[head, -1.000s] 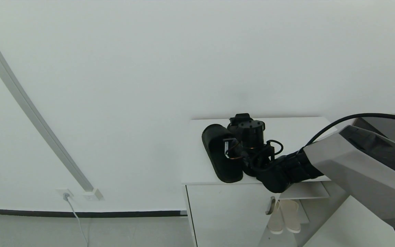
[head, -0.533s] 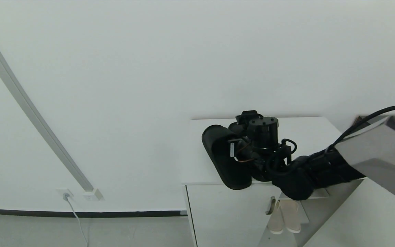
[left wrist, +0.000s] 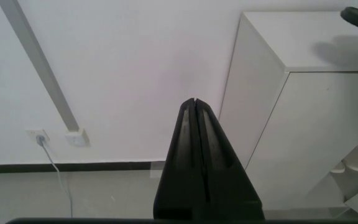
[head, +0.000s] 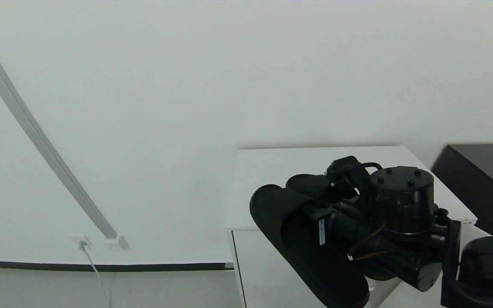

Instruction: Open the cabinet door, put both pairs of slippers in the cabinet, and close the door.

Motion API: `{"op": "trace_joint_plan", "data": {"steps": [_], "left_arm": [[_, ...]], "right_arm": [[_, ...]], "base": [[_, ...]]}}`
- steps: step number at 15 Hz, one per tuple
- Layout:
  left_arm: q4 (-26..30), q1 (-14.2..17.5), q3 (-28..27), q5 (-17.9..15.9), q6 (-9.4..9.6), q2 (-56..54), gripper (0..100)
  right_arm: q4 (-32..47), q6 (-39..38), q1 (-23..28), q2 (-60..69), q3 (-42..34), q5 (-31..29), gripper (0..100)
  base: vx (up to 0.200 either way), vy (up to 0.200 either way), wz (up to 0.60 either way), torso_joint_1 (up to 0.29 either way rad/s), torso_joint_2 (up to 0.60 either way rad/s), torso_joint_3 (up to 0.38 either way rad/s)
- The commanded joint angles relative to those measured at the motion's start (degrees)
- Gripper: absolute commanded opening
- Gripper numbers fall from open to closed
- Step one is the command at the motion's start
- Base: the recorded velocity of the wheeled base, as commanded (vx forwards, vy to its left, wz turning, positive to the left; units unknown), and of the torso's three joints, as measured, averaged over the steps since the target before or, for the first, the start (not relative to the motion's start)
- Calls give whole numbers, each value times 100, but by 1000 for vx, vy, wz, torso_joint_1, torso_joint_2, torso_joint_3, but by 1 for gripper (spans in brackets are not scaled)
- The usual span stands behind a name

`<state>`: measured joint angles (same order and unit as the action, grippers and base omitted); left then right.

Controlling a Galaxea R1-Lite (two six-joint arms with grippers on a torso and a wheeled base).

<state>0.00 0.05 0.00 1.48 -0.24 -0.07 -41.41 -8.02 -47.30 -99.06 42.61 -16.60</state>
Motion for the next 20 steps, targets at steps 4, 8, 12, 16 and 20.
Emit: {"op": "trace_joint_plan", "data": {"steps": [4,8,12,16,20], "left_arm": [[0,4,0,-7,-2,7,0],[0,4,0,-7,-2,7,0],[0,4,0,-7,-2,7,0],[0,4,0,-16,-11,7,0],[0,4,0,-16,-11,7,0]], "right_arm": [[-7,2,-7,282,-147,-62,0],[-7,-6,1,291,-182,-71,0],[-16,2,-7,300,-226,-71,0],[-16,2,-7,308,-288,-159,0],[-16,11,-7,273,-314,-159,0]], "base": [[0,0,0,0,0,0],[0,0,0,0,0,0],[-150,0,0,9,3,2],[-200,0,0,-5,-2,5],[-150,0,0,2,-1,2]]}}
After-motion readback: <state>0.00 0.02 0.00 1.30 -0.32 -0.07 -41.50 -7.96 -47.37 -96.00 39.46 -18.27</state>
